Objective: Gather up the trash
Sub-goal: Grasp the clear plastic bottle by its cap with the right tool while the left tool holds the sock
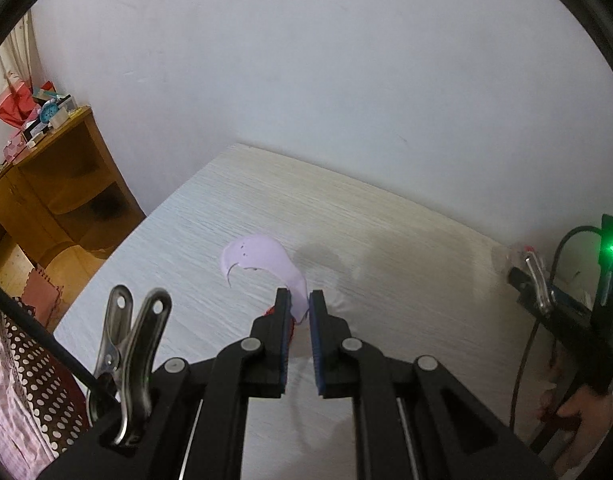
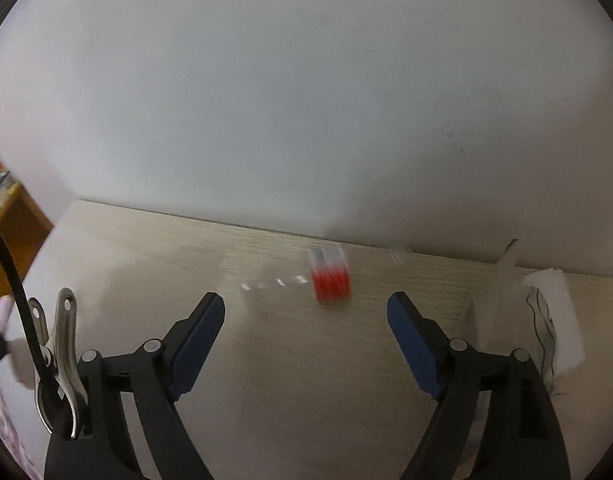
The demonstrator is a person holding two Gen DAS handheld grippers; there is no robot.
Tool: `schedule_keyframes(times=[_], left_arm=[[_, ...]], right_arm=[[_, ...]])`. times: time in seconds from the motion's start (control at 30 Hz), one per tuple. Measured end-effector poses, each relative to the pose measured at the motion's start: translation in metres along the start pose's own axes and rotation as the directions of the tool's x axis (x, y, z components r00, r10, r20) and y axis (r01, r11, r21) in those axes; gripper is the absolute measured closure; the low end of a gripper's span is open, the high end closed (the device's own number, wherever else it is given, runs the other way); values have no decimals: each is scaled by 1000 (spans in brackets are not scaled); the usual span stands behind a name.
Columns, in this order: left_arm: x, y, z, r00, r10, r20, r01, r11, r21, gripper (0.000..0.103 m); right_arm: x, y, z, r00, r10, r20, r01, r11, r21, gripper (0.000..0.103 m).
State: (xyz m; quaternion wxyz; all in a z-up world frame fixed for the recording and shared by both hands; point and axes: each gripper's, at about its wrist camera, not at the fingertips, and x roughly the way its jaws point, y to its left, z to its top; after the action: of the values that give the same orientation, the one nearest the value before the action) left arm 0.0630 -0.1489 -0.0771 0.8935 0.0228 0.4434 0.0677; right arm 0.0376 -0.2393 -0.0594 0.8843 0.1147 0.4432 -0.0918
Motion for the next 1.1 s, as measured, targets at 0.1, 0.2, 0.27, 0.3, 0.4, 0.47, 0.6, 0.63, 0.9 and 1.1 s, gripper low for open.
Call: schedule_keyframes(times=[0.1,0.2,0.27,0.3,0.4,0.47,0.6,0.63,0.9,1.1], left_arm=[[-7,-4,8,1000,8,-6,-8,1000,8,93],[-9,-4,7,1000,17,-10,-17,1000,5,93],[-11,-8,7,1000,17,-9,-17,1000,0,93],[-12,-7,10,1000,16,-7,-16,1000,-1,93],[-15,-13,12,1000,7,4,-7,1000,1,93],[-13,-15,12,1000,1,8,-1,1000,6,93],[-19,-21,15,1000,-16,26,16,1000,-2,93],[-20,-22,15,999,-18,26,18,1000,-6,93],[-25,-17,14,1000,-19,11,19,999,-32,93],[-20,-20,14,1000,-26,2,26,999,-22,93]], right_arm=[[1,-5,2,1000,-28,-13,28,999,32,71],[-2,-10,3,1000,-18,-14,19,998,67,81],[-4,-12,2,1000,-3,-14,5,997,82,81],[-5,-13,0,1000,6,-15,-5,996,91,81],[-8,-14,-7,999,37,-14,-36,993,109,66],[-9,-12,-11,997,70,-25,-66,991,112,49],[-8,4,-5,997,75,4,-75,997,36,29],[-7,8,-4,998,64,11,-64,998,9,27],[19,44,25,999,26,26,-24,998,-59,23],[37,55,31,999,-40,23,42,990,-133,22]])
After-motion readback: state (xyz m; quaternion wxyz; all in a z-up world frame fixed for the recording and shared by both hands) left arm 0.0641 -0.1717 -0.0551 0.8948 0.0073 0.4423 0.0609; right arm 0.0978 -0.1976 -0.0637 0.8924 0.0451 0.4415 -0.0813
